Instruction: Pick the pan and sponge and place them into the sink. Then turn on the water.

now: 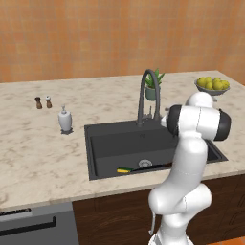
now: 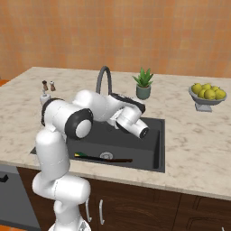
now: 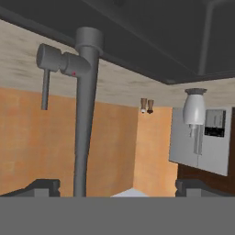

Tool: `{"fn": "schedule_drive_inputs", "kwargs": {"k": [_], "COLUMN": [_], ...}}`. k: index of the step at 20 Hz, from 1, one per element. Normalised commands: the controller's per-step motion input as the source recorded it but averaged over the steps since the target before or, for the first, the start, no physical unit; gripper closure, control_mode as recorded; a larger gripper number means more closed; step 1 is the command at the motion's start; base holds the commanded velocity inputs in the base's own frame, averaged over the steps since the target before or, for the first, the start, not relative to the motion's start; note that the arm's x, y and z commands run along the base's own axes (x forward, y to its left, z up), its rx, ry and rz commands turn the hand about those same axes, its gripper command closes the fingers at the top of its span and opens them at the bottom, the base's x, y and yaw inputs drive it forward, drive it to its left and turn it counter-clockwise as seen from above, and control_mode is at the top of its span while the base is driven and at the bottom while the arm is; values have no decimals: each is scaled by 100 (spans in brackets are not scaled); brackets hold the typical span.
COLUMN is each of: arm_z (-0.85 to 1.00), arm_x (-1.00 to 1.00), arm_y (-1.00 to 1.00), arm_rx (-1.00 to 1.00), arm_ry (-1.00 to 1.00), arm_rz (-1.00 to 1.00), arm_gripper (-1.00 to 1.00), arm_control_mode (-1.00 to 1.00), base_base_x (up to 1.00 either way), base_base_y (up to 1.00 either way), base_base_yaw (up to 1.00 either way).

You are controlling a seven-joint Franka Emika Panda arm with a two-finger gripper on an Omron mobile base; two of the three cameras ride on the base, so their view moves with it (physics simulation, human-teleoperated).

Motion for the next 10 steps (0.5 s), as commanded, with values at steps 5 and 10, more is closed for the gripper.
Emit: {"fn": "schedule_drive_inputs", "kwargs": {"k": [5, 10], "arm_z": [-17, -13], "arm_x": [30, 41], "arm_y": [3, 7], "arm_rx": [0, 0], "arm_ry": [1, 3], "arm_rz": [2, 2], "arm_gripper": [-100, -100], "arm_control_mode": [-100, -100], "base_base_x": [0, 0], "base_base_y": [0, 0], "base_base_yaw": [0, 0]}}
